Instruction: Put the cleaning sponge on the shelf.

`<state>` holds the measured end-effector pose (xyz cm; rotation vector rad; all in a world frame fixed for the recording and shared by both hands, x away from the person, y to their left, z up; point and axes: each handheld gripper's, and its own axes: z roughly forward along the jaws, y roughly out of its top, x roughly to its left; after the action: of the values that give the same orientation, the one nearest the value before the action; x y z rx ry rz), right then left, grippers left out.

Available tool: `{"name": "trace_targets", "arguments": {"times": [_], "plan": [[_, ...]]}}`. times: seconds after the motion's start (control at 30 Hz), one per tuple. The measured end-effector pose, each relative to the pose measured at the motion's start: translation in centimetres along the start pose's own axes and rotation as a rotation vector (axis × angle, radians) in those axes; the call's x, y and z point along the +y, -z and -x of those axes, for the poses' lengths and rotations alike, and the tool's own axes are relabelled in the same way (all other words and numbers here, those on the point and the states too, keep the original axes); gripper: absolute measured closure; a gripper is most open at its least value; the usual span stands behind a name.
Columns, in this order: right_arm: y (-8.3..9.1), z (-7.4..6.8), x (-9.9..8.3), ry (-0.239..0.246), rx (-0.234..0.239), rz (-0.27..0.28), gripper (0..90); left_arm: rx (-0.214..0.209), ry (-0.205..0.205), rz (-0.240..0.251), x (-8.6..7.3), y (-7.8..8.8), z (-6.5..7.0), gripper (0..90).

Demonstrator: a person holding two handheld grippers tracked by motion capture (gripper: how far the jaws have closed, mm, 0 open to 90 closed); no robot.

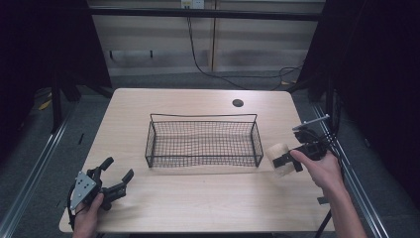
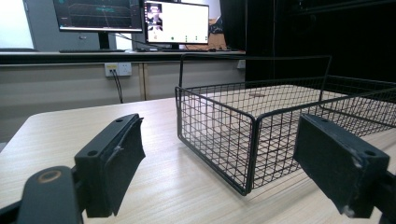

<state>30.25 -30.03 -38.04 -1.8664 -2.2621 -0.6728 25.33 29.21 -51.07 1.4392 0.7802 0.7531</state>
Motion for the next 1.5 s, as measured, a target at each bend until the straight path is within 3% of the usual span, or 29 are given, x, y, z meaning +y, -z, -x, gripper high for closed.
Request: {"name": "trace_targets", "arguments": {"times": [0.57,0.8,1.03,1.13,1.5], "plan": [[1.8,-1.9,1.5,0.037,0.02,0.022,28.4,0.0,0.0,0.0,0.0,0.0,0.0,15.7],[1.4,-3.4,2.7,0.1,0.027,0.01,28.5,0.0,0.001,0.0,0.0,0.0,0.0,15.7],[0.8,-5.0,4.1,0.128,0.029,-0.003,28.5,0.0,0.0,0.0,0.0,0.0,0.0,15.7],[0.5,-5.6,4.6,0.132,0.01,-0.007,28.5,-0.002,-0.003,-0.001,0.0,0.0,0.0,15.7],[-0.4,-6.2,6.0,0.099,0.038,-0.004,28.4,0.0,0.0,-0.001,0.0,0.0,0.0,15.7]]}}
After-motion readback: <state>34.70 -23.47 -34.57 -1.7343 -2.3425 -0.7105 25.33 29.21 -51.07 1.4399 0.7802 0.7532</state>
